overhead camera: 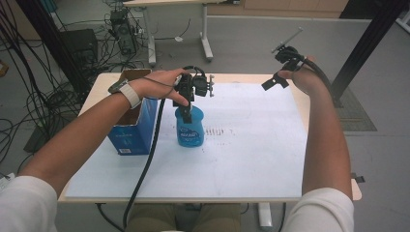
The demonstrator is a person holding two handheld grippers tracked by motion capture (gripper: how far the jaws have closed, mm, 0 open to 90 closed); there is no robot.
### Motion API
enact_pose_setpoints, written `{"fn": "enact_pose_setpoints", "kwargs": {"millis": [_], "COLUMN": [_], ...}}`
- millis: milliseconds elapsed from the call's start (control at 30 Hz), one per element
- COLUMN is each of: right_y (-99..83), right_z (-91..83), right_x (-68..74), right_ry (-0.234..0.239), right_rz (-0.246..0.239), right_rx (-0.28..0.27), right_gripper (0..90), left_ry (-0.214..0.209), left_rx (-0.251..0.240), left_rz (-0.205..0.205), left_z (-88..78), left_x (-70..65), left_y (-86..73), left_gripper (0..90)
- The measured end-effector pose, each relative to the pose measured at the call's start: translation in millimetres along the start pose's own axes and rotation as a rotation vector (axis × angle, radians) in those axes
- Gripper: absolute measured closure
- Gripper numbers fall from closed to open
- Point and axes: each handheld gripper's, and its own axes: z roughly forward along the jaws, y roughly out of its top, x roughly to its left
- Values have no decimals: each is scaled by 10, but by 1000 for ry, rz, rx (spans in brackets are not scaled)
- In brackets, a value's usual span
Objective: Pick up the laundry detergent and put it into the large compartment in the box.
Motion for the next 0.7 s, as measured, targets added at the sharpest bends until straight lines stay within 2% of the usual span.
{"fn": "enact_pose_setpoints", "kwargs": {"millis": [700], "right_y": [-17], "right_z": [-20], "right_x": [4], "right_ry": [-2], "right_rz": [1], "right_rx": [-7], "right_gripper": [110], "left_ry": [-3], "left_rx": [-18], "left_rz": [-11], "left_z": [-20], "left_x": [7], "left_y": [-48], "left_gripper": [71]}}
